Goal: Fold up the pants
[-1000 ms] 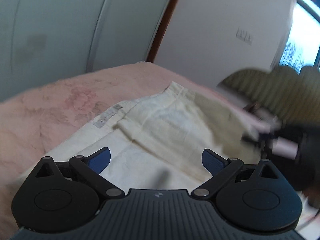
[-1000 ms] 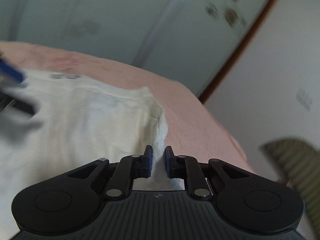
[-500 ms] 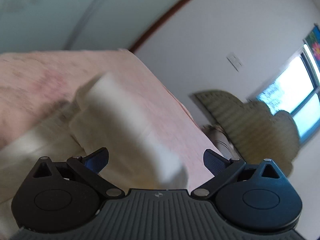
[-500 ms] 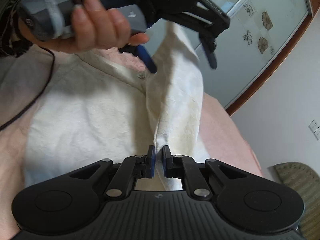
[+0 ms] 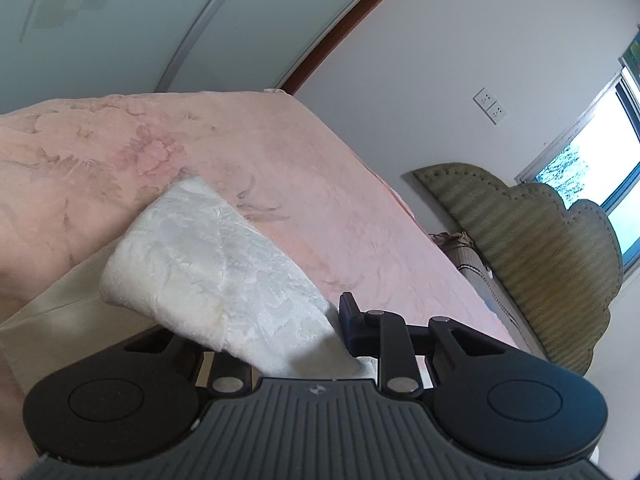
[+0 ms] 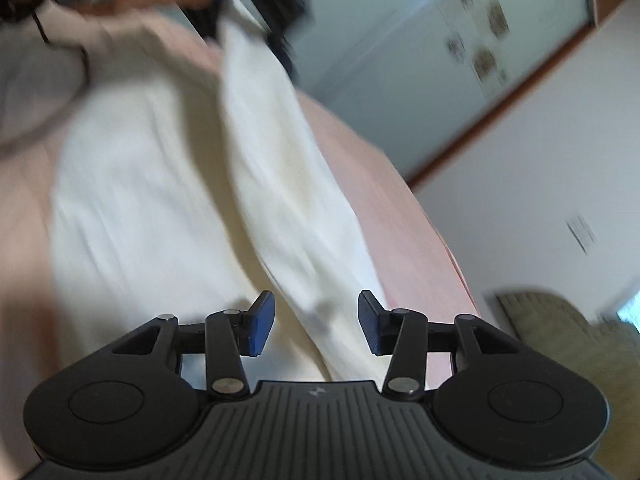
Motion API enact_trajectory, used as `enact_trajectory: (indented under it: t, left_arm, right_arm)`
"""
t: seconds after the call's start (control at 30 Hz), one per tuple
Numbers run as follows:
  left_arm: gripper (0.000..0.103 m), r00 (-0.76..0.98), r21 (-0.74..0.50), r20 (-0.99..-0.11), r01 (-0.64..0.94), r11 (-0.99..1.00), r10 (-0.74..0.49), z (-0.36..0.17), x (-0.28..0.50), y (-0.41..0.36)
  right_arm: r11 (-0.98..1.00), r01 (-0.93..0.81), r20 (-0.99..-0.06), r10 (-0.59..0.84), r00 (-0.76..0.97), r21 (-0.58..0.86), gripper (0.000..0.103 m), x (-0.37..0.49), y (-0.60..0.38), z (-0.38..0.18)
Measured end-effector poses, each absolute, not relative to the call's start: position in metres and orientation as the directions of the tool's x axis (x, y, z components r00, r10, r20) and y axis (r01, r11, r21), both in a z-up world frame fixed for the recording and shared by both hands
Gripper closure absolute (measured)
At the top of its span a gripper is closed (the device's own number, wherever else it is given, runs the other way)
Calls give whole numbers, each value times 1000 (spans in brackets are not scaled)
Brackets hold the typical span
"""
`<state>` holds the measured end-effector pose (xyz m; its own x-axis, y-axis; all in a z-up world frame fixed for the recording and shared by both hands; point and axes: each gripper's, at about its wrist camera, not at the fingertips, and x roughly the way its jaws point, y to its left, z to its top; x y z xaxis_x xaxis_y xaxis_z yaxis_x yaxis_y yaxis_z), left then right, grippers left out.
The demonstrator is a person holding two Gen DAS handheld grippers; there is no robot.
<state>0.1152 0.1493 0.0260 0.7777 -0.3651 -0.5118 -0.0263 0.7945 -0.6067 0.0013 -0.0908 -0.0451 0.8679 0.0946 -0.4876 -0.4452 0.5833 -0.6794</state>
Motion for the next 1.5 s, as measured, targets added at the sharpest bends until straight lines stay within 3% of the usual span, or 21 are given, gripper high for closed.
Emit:
enact_trajectory:
  t: [0.27,0.3,0.4,0.6,0.9,1.07,1.1,1.13,1.17,1.27,1.33,1.4,1.5]
  left_arm:
    - [81,789,-547,-513,4,837,-339,30,90,149]
    - [84,789,-540,-514,5,842,-335,30,89,150]
    - [86,791,-524,-517,8,851,-327,32,85,157]
    - [88,797,-457,-534,7,889,-281,29,74,177]
    - [87,746,-256,-639,21,966,-185,7,59,173]
    - [77,726,-184,-675,10,983,-133,0,63,168]
    - [64,729,-172,-674,0,985,-118,4,61,168]
    - [61,738,-150,-669,-16,988,-90,9,59,168]
    - [50,752,-115,-658,-52,992,-37,14,55,169]
    - [40,816,24,-557,-173,985,157,32,40,171]
    - [40,843,85,-485,-219,972,232,45,32,168]
    - [39,870,80,-451,-184,980,200,56,27,160]
    - [36,887,43,-460,-17,999,35,63,23,127]
  right_arm:
    - [493,-534,-597,36,801,-687,60,35,-135,-43]
    - [487,-558,-624,32,781,-672,74,39,-136,-45]
    - [451,-593,-663,4,749,-667,94,40,-128,-53]
    - [523,-546,-620,40,783,-655,97,-23,-111,-38]
    - [602,-594,-672,125,730,-534,97,-93,-86,-52]
    - [663,-564,-663,135,737,-492,97,-100,-89,-60]
    - [674,-551,-655,130,744,-492,97,-99,-89,-62]
    - [679,-538,-646,122,754,-500,97,-101,-88,-64]
    - [676,-524,-632,109,767,-519,96,-106,-84,-65]
    - [652,-519,-617,99,781,-553,95,-125,-83,-63]
    - [717,-514,-627,139,767,-470,94,-133,-99,-49]
    - [830,-420,-613,124,781,-368,94,-137,-132,-36]
    - [947,-153,-561,-34,827,-283,94,-145,-195,-25]
